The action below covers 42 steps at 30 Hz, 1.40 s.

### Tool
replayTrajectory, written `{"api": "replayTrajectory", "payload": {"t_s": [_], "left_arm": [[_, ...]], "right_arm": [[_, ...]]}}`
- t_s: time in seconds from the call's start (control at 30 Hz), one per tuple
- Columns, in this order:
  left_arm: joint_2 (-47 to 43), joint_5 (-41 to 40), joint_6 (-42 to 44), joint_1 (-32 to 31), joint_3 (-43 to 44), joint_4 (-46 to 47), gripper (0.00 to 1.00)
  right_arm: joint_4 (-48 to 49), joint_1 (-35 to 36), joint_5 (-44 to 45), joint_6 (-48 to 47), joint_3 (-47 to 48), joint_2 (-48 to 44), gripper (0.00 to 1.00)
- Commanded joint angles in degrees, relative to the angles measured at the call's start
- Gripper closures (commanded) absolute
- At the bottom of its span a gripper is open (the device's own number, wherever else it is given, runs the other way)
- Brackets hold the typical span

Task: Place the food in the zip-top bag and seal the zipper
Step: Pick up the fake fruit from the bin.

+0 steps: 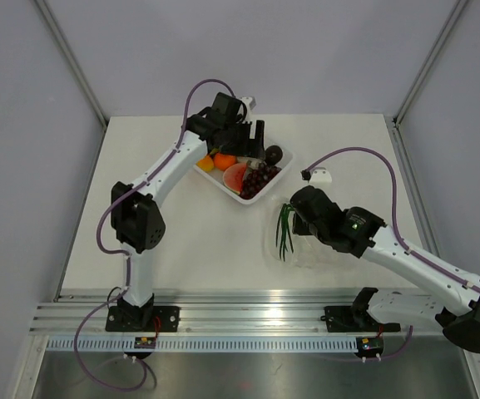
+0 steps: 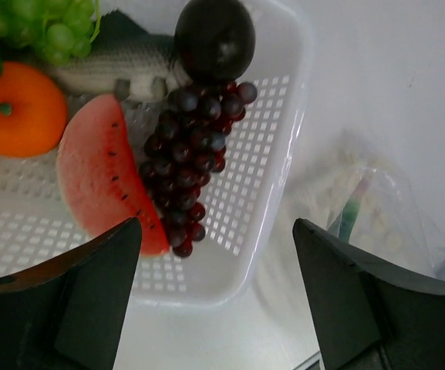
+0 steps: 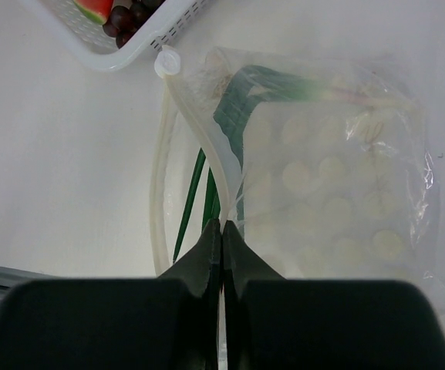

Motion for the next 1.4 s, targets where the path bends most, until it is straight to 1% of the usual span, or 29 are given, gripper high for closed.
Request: {"api": "replayTrajectory", "payload": {"t_s": [0.0,0.07,0.17,0.2,0.3,0.47,0.6,0.73,0.93,1.17,1.27,1.3,1.37], "left_arm": [[4.56,6.76,-1.79,0.55,7.23,5.19,0.16],[8.43,9.66,-4.51,0.99,8.99,8.52,0.14],[11.78,12.48,-7.95,1.96,9.79,13.36,0.11],[14.32,12.22,-8.21,1.96,11.62,13.89,0.11],[17.93,10.9,-7.86,1.96,14.0,14.33,0.1],[21.28,10.11,-8.39,2.04,14.71,18.38,0.09],[24.36,10.98,-9.35,2.04,16.73,19.87,0.09],[26.56,12.48,-12.16,2.04,17.17,23.03,0.09],[29.37,12.05,-12.96,2.04,19.99,23.04,0.12],[29.64,9.23,-11.56,2.04,20.07,21.2,0.2],[29.28,9.49,-11.11,2.04,19.73,20.93,0.29],[29.11,9.75,-11.11,2.04,19.72,20.93,0.37],[28.67,10.28,-10.94,2.04,19.46,21.1,0.44]], "right_arm": [[-0.42,-0.05,2.26,1.24,1.87,-0.52,1.0],[-0.25,-0.13,2.08,1.06,1.95,0.1,1.0],[0.02,-0.13,1.99,0.97,2.22,0.54,1.0],[0.19,-0.13,1.99,0.97,2.22,0.71,1.0],[0.46,-0.05,1.73,1.15,2.31,0.89,1.0],[0.63,-0.13,1.21,1.68,2.75,0.89,1.0],[0.63,-0.05,1.2,1.68,2.48,1.24,1.0],[0.89,-0.13,0.59,1.59,2.48,1.68,1.0],[0.81,-0.05,0.59,1.41,2.57,1.77,1.0],[1.51,-0.05,0.33,1.5,2.22,2.03,1.0],[1.69,-0.13,0.24,1.41,2.39,2.21,1.0],[1.86,-0.05,0.24,1.33,2.39,2.21,1.0],[1.86,-0.13,0.32,1.33,2.48,2.12,1.0]]}}
